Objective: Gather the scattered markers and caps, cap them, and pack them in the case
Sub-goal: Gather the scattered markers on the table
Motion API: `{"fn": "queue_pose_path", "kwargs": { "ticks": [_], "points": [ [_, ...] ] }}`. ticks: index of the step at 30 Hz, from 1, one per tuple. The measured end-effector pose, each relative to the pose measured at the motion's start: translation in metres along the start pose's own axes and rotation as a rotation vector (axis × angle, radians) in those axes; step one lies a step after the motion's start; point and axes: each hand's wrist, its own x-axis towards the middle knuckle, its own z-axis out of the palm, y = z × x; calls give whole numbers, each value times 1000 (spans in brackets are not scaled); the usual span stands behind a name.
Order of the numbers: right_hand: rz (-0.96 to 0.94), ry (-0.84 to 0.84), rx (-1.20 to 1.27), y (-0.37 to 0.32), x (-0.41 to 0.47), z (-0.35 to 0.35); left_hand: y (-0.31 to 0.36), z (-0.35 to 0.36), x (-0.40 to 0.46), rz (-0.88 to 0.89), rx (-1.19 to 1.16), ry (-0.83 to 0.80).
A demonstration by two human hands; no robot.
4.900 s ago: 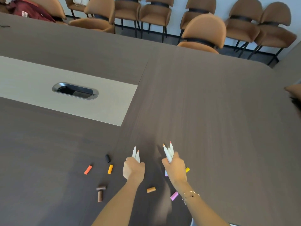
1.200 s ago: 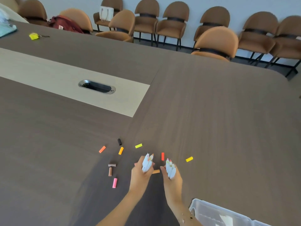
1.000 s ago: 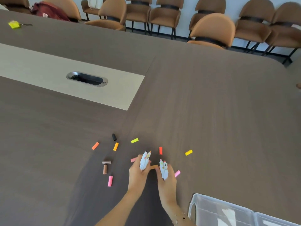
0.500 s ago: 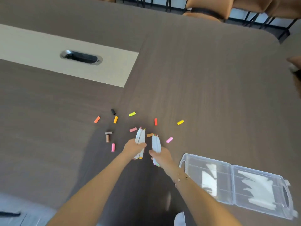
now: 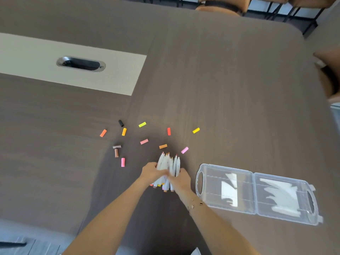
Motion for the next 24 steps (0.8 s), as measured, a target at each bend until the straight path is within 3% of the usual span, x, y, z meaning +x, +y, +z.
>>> {"fn": "queue_pose_path", "kwargs": {
  "ticks": [8,16,24],
  "points": [
    [-85,77,-49,11,2,-10,-16,-5,8,45,91,137],
    [-196,158,-266,17,-1,-18,-18,-13,4,58,191,214],
    [-165,107,-314,20,10,-18,-23,-14,7,64,162,305]
  ]
}}
